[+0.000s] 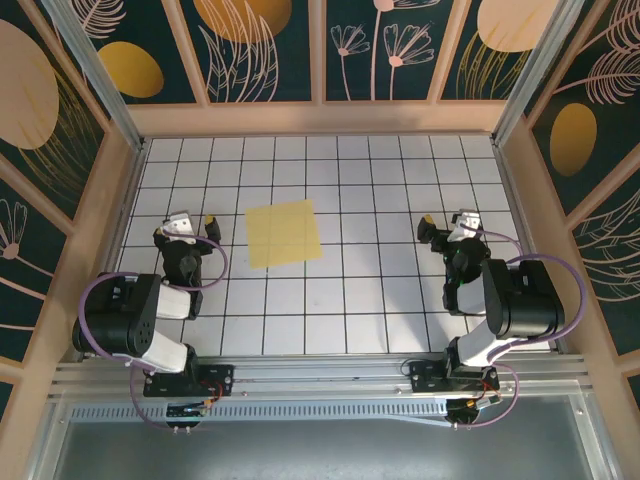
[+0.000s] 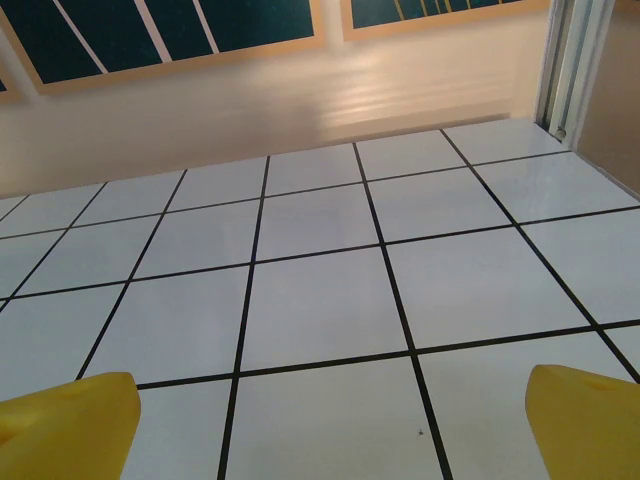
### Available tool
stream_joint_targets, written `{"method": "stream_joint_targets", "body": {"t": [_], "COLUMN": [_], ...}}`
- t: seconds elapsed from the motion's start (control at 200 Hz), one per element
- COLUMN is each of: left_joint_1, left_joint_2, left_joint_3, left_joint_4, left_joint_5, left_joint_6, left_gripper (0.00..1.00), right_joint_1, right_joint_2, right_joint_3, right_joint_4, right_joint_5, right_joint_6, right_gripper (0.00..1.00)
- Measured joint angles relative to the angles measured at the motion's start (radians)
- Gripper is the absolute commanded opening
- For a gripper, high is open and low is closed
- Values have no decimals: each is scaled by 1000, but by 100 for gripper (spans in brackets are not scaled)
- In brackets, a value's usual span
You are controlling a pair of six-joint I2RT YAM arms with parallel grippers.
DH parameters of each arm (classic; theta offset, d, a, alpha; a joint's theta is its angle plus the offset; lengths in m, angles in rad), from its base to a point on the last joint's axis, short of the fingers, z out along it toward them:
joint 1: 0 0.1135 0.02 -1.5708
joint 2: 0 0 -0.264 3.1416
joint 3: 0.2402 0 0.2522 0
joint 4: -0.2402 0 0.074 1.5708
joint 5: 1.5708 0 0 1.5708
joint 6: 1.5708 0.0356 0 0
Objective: Fold a paper plane with a square sheet of paper (fold left side to right side)
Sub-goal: Move the square sheet of paper to the center of the table.
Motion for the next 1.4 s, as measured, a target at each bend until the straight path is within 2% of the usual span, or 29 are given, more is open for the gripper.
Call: {"method": "stream_joint_targets", "body": {"t": [0.856,1.251,1.311,1.396], "left_joint_1": [0,0,0,0], "left_joint_2": [0,0,-13,-68], "left_joint_3": [2,3,21,135], "left_joint_4": [0,-1,-47,-242], "left_joint_5": [0,-2,-12,-34], "left_joint_6": [0,0,0,-5], "left_gripper": [99,99,99,99], "right_joint_1": [-1,-39,-43,-44], "right_joint_2": [0,-23,-76,-186], "right_joint_3": [0,0,0,2], "right_joint_4": [0,-22,-60,-127], "right_joint_5": [0,-14,-10,-7], "right_joint_6": [0,19,27,35], "right_gripper": [99,99,99,99]}}
